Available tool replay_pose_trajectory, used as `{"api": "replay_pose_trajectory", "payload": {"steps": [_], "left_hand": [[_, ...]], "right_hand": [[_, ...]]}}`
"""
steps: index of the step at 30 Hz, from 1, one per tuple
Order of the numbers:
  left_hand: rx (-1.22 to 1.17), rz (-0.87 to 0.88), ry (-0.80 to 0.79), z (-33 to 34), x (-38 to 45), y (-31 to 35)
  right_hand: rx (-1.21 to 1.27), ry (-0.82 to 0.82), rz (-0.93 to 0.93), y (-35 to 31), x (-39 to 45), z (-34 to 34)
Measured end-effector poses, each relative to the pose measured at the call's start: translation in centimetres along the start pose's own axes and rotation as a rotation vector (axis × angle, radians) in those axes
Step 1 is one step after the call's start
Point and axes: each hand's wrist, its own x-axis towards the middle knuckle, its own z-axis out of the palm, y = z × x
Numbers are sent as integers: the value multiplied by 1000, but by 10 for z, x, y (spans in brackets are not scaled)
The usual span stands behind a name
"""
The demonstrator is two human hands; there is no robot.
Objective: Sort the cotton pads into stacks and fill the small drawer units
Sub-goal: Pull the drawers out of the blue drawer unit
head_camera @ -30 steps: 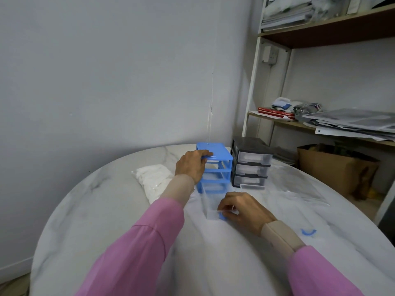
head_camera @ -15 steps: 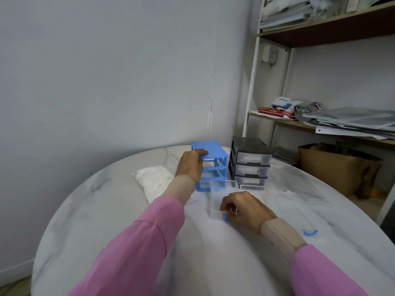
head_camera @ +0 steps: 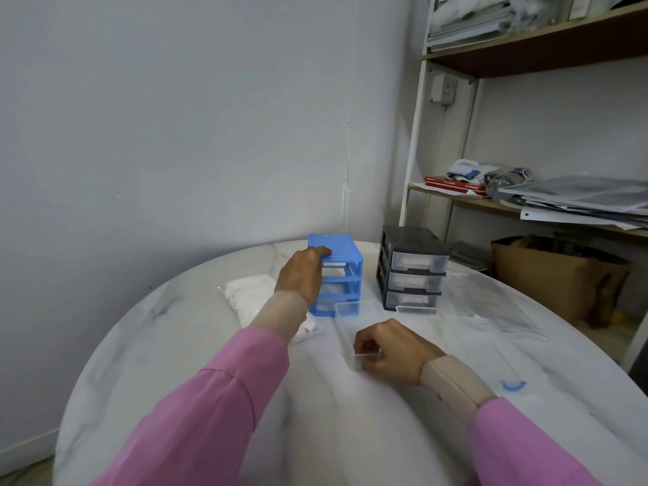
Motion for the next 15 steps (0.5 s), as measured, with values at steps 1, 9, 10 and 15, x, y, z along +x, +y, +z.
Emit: {"api": "replay_pose_trajectory", "payload": {"steps": [1,9,10,15], "left_hand": [[0,-2,-7,0,0,-1],[54,94,11,10,-14,4],[72,145,36,12,-19,7],[41,257,17,26,-43,23]], "right_hand": [[0,5,6,0,0,1],[70,52,17,3,-4,0],[94,70,12,4,-5,-1],[112,163,6,11,-12,-6]]}}
